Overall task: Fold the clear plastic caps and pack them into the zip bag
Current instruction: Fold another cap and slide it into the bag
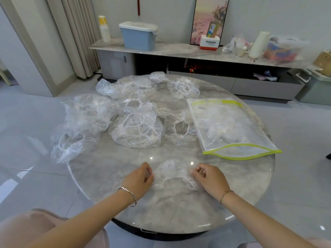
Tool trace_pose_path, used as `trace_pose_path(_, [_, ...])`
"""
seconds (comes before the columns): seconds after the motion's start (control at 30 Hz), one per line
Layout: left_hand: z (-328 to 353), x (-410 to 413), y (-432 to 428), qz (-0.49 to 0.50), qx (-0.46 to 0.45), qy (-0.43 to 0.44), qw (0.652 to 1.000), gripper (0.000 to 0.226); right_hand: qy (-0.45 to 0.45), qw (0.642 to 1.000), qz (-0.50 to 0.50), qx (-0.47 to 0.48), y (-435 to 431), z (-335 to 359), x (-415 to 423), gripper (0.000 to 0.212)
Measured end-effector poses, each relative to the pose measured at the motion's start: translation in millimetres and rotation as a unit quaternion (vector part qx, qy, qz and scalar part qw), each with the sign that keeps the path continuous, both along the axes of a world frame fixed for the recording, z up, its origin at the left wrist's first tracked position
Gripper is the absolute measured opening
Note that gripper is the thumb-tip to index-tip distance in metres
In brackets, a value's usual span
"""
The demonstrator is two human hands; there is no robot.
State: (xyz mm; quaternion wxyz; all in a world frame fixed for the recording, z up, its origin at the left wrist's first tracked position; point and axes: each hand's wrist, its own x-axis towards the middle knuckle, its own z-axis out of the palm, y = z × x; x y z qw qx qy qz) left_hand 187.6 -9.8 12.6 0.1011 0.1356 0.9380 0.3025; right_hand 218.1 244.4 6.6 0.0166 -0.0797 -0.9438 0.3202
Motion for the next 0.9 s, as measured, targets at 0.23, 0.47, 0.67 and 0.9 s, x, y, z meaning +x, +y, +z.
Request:
trace_pose_path(0.23, [-11.2,6.4,3.3,-0.258,-0.101,0.234,0.932,0.064,0.246,0.952,0.128,0.131,-23.8,4.6,9.9,0.040])
trace_pose_path(0.47, [-21.5,4.8,-0.2,-0.255,-0.172,0.143,0.941,0.074,0.121,0.915,0.239,0.301,-23.5,-25.6,17.3,0.063])
trace_pose_path(0.67, [-17.2,-3.5,5.5,-0.251,-0.183,0.212,0.927,0.058,0.211,0.892,0.261,0.304,-28.9,-24.7,16.3,0.059])
trace_pose_path(0.9, [-4.8,8.7,19.3,-0.272,-0.127,0.265,0.916,0.060,0.304,0.883,0.280,0.224,-33.0,-22.5,20.3,0.022])
